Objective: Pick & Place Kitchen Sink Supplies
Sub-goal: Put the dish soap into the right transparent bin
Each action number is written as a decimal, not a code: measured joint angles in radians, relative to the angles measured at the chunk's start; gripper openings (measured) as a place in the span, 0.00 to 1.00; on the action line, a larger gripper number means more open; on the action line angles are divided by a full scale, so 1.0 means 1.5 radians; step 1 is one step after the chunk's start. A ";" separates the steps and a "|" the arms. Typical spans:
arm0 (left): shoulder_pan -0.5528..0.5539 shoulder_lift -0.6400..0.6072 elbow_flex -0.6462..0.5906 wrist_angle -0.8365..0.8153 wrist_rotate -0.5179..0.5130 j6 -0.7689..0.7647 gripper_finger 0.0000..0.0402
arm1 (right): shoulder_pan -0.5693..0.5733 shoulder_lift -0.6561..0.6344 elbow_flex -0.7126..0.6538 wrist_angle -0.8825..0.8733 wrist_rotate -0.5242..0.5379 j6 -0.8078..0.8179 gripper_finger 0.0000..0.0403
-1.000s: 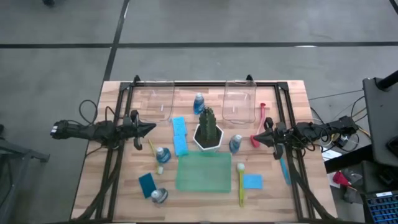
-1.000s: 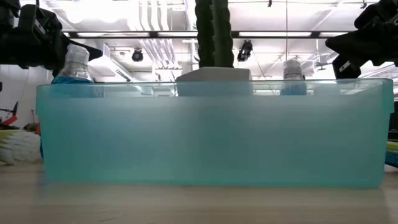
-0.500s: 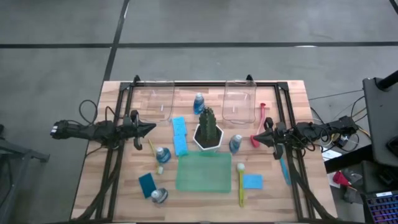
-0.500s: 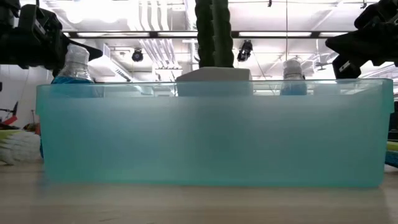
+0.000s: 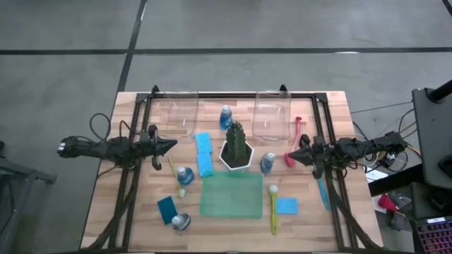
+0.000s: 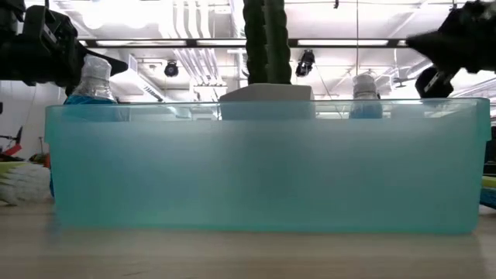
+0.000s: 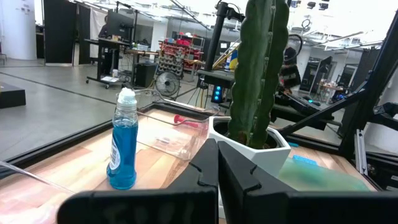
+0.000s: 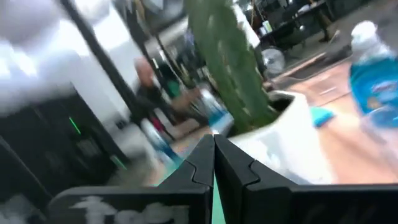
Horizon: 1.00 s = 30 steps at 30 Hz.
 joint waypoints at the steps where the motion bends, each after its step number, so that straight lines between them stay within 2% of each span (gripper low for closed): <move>1: 0.000 0.000 0.000 0.000 0.000 0.000 0.00 | 0.000 0.000 0.000 0.029 0.020 0.064 0.02; 5: 0.000 0.000 0.000 0.000 0.000 0.000 0.00 | 0.000 -0.001 0.001 0.123 0.098 0.295 0.02; 9: 0.000 0.000 0.000 0.001 0.000 0.000 0.00 | 0.000 0.001 0.000 0.123 0.174 0.368 0.02; 12: 0.000 0.000 0.000 0.002 0.000 0.000 0.00 | 0.000 0.008 0.000 0.148 0.170 0.413 0.02; 16: 0.000 0.000 0.000 0.004 0.000 0.000 0.00 | 0.000 0.042 0.000 0.240 0.139 0.417 0.02; 19: 0.000 0.000 0.000 0.003 0.000 0.000 0.00 | 0.000 0.075 0.024 0.231 0.105 0.418 0.04; 23: 0.000 0.000 0.000 0.004 0.000 0.000 0.00 | 0.000 0.138 0.080 0.163 0.065 0.419 0.14; 27: 0.000 0.001 0.000 0.004 0.000 0.000 0.00 | -0.001 0.213 0.151 0.088 0.046 0.400 0.31; 30: 0.000 0.002 0.000 0.004 0.000 0.000 0.00 | -0.001 0.268 0.216 -0.018 0.052 0.399 0.45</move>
